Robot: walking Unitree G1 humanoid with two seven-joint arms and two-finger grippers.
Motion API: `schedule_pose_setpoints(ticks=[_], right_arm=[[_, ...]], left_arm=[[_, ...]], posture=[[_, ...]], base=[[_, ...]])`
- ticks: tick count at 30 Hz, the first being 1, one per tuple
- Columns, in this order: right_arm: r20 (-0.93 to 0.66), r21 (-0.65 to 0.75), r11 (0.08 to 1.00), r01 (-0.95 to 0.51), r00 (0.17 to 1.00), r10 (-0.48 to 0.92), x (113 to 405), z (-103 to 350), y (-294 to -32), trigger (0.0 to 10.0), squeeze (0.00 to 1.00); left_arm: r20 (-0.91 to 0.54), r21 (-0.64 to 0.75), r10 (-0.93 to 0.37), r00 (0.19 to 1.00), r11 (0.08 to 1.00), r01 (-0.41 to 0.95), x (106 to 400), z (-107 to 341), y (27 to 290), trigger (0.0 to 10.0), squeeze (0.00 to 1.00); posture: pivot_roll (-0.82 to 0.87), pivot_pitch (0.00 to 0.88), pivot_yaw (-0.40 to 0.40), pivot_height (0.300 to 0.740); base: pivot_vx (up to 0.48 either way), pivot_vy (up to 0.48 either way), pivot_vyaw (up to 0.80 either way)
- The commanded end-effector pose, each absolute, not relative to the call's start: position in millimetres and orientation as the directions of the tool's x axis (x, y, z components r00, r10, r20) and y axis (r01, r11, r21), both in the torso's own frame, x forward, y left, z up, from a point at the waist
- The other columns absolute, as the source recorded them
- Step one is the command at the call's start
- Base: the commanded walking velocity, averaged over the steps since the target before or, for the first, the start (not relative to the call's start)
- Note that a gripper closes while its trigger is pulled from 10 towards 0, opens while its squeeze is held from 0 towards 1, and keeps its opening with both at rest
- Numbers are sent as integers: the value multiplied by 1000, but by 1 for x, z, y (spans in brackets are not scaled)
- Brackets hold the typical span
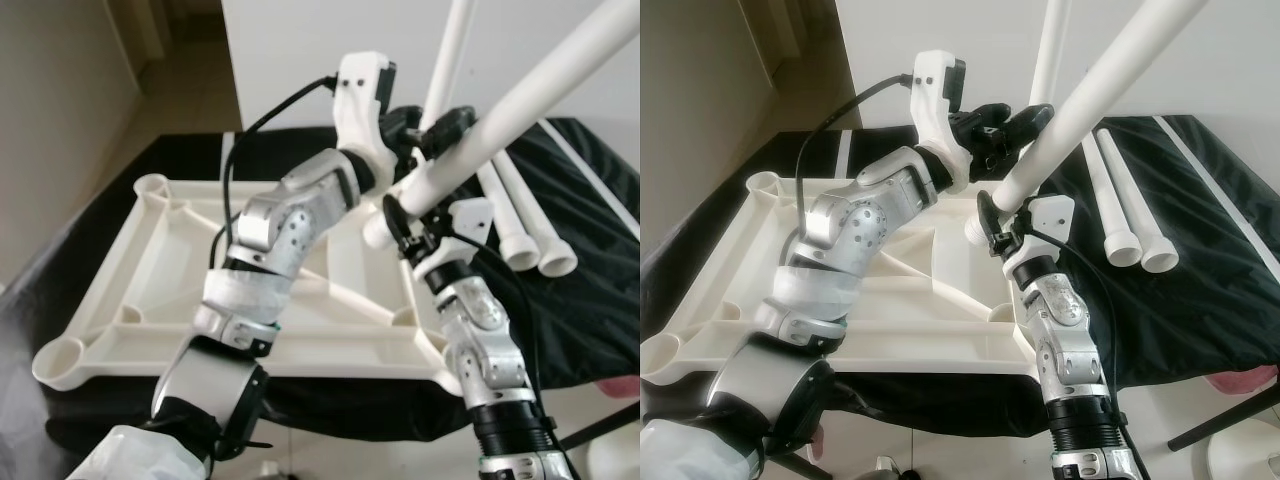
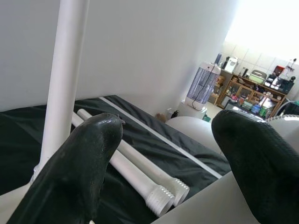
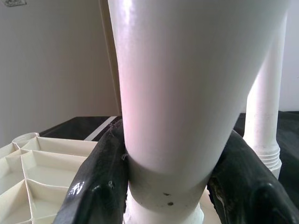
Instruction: Building children table
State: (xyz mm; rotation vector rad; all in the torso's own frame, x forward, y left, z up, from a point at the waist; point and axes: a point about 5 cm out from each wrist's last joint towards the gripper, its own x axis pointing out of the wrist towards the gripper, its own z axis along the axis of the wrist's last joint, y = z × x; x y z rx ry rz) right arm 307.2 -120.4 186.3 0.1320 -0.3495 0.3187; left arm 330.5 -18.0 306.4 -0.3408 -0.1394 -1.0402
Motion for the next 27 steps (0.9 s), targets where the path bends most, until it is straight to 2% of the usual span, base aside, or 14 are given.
schedule_pose_setpoints(ticks=[1, 3, 6, 8, 9, 11, 17, 27], right_arm=[[324, 42, 915, -400, 872, 366, 307, 183, -102, 10000, 0], [327, 43, 919, -392, 875, 358, 307, 184, -103, 10000, 0], [328, 42, 920, -389, 875, 355, 307, 184, -104, 10000, 0], [333, 49, 928, -368, 882, 333, 308, 186, -107, 10000, 0], [333, 49, 928, -368, 882, 333, 308, 186, -107, 10000, 0], [336, 56, 936, -348, 889, 311, 308, 187, -110, 10000, 0], [350, 44, 956, -290, 901, 258, 309, 194, -118, 10000, 0], [315, 52, 988, -149, 941, 125, 313, 195, -136, 10000, 0]], left_arm=[[319, -55, -943, 92, 79, 995, 305, 313, -36, 10000, 0], [321, -34, -932, 169, 167, 985, 315, 313, -31, 10000, 0], [322, -25, -926, 196, 198, 980, 318, 313, -29, 10000, 0], [374, -35, -863, 341, 355, 934, 334, 317, -15, 10000, 0], [374, -35, -863, 341, 355, 934, 334, 317, -15, 10000, 0], [407, -49, -806, 430, 451, 891, 343, 318, -3, 10000, 0], [364, -22, -799, 478, 506, 862, 345, 297, 14, 10000, 0], [350, 4, -764, 542, 580, 814, 339, 273, 26, 10000, 0]], posture=[[-3, 0, -1, 740], [-7, 0, 0, 740], [-9, 0, 1, 740], [-12, 0, 2, 740], [-12, 0, 2, 740], [-16, 0, 2, 740], [-24, 0, 9, 740], [-10, 0, 7, 740]], base=[[0, 0, 0], [0, 0, 0], [0, 0, 0], [0, 0, 0], [0, 0, 0], [0, 0, 0], [0, 0, 0], [0, 0, 0]])
